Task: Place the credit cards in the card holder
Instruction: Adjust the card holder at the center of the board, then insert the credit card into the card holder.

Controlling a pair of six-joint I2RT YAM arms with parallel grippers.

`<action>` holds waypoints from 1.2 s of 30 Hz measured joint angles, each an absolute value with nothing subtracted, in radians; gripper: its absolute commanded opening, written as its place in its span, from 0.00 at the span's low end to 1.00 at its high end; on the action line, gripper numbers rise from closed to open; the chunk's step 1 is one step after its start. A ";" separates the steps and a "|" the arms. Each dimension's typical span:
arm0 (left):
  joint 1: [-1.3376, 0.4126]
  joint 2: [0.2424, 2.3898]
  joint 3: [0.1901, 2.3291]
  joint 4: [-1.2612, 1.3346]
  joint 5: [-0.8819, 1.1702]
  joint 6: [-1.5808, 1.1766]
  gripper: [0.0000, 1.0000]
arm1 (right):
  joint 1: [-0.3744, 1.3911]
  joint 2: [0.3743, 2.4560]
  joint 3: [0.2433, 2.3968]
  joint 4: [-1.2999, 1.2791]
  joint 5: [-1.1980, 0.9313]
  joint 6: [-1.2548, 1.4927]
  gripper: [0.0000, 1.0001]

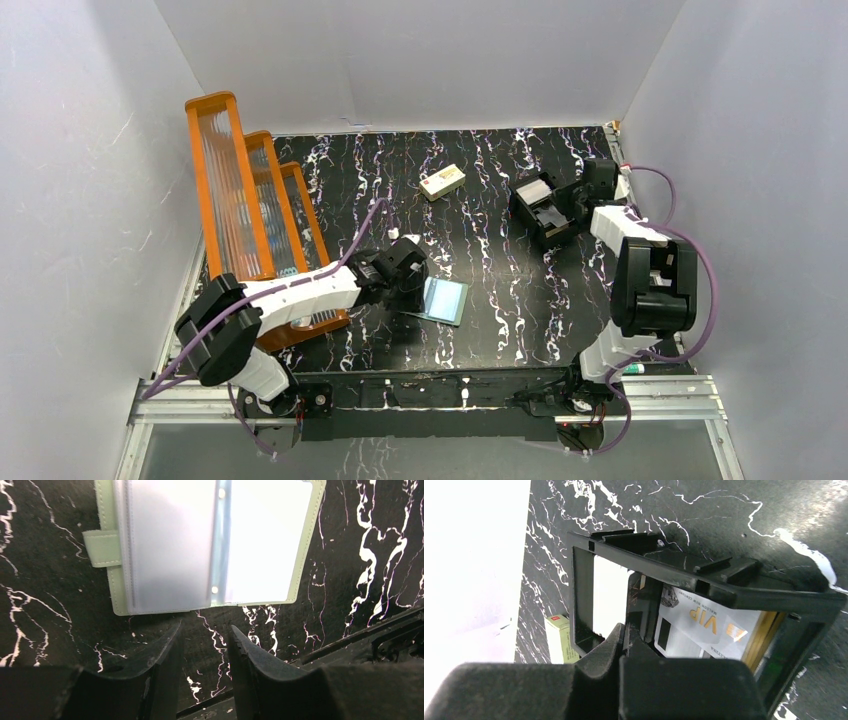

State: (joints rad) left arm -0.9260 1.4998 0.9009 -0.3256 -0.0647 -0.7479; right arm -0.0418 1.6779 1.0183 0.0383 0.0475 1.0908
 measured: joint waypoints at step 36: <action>-0.710 1.571 0.841 -0.253 0.173 -0.731 0.34 | 0.293 0.932 0.478 0.095 -0.397 0.782 0.00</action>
State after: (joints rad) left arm -0.7101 1.5715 0.8410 -0.2531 0.1734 -0.7315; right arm 0.2928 0.9321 0.4782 0.0952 -0.3965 0.7818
